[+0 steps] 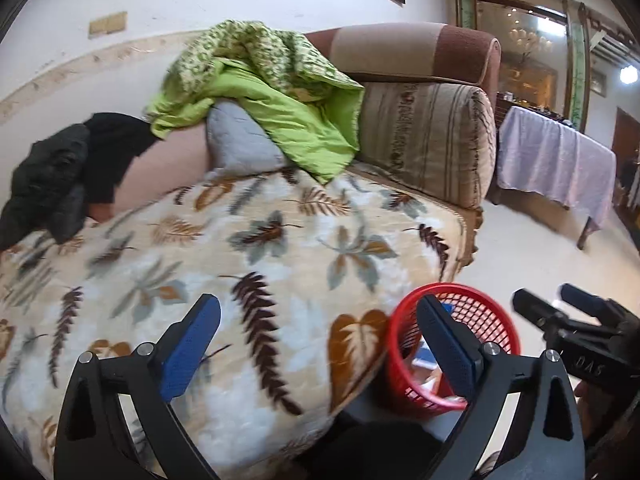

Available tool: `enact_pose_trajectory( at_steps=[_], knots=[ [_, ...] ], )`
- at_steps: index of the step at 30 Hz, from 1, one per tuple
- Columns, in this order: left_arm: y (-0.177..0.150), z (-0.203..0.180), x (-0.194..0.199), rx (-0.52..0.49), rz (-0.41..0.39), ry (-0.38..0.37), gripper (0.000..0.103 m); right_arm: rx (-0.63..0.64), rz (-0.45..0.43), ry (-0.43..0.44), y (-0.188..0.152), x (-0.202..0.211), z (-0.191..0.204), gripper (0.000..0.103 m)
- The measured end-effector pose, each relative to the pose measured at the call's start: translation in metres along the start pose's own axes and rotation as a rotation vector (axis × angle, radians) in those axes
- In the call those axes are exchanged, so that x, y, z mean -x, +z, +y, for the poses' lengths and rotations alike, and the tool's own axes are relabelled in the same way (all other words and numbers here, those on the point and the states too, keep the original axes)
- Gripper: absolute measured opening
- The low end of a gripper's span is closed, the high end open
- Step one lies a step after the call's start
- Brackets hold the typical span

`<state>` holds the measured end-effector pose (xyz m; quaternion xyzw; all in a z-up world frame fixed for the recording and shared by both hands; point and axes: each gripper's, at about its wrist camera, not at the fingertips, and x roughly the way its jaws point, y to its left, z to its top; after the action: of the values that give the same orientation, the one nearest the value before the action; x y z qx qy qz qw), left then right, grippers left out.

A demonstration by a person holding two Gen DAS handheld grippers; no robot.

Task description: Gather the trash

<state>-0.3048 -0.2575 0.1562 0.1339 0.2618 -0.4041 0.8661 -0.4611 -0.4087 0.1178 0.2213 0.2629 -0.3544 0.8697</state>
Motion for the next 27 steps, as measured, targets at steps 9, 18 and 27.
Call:
enact_pose_trajectory(
  at_steps=[9,18,27],
  knots=[
    [-0.021,0.004,0.043,-0.051,-0.042,0.148,0.103,-0.032,-0.024,-0.055,-0.034,0.042,0.014,0.103],
    [-0.038,-0.006,0.060,-0.118,-0.005,0.207,0.103,-0.001,-0.035,-0.108,-0.042,0.056,0.021,0.103],
    [-0.042,-0.004,0.056,-0.098,0.012,0.240,0.103,-0.016,-0.032,-0.104,-0.043,0.057,0.018,0.103]
  ],
)
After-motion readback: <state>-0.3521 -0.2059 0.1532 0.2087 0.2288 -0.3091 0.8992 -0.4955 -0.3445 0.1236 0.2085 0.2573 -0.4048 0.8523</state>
